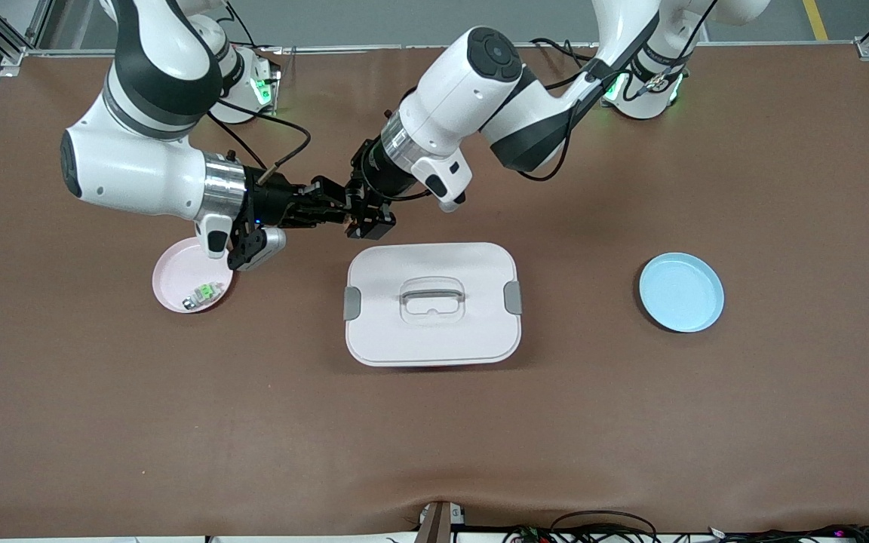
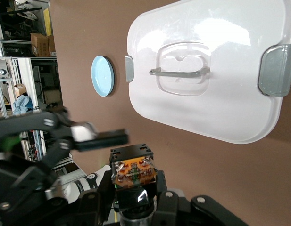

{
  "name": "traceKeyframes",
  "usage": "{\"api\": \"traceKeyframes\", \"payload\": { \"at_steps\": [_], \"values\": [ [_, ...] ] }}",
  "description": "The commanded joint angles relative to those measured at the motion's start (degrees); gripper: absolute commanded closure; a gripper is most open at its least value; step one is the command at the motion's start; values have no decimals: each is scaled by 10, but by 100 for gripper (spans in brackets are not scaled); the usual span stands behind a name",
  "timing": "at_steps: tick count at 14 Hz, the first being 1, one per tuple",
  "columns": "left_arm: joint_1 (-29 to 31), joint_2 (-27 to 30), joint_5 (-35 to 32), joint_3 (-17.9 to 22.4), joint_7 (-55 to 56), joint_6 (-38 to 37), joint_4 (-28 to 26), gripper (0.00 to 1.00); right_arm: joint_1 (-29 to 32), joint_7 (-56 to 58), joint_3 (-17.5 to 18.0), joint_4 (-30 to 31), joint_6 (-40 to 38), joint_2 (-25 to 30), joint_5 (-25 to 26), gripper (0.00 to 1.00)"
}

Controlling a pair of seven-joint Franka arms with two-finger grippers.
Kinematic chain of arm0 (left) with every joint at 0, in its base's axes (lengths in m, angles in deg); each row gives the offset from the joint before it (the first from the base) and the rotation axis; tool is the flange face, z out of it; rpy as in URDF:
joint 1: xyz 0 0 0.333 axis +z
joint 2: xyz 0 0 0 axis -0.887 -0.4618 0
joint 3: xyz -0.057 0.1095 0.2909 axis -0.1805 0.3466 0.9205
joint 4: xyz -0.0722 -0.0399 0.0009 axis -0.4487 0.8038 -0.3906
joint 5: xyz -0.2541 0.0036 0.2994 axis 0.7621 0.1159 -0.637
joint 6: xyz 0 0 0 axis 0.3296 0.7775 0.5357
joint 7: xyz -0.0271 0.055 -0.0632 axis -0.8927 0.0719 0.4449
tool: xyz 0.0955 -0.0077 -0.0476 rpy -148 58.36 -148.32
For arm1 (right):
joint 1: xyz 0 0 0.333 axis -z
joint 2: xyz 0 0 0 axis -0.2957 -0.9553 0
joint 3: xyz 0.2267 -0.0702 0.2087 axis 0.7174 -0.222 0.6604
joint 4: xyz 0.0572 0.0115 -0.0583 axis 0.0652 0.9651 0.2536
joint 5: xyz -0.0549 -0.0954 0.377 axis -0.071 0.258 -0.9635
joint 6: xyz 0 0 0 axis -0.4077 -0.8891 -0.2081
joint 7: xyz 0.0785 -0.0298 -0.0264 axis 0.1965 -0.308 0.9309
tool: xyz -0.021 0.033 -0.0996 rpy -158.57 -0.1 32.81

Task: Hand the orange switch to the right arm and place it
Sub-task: 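Grasp the switch with the right gripper beside the left gripper, then open the left gripper and withdraw it while the right gripper holds the switch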

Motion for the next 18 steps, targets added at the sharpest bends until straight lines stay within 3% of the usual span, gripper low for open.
{"api": "traceKeyframes", "payload": {
  "at_steps": [1,4,6,9,12,18],
  "values": [
    [-4,5,-16,7,16,9,7,0,-6,-5,-4,13,1,9,-2,100],
    [-1,10,-35,7,8,9,8,0,-1,101,-6,8,-1,9,44,100],
    [0,11,-72,7,-19,9,7,0,14,216,-10,4,-3,9,125,100],
    [1,12,-155,6,-63,8,6,0,41,296,-10,2,-22,9,263,100],
    [4,18,-224,6,-131,-7,1,0,70,357,-10,3,-36,10,340,100],
    [55,50,-225,6,-394,-162,3,0,152,542,-10,14,-40,10,442,100]
  ]
}}
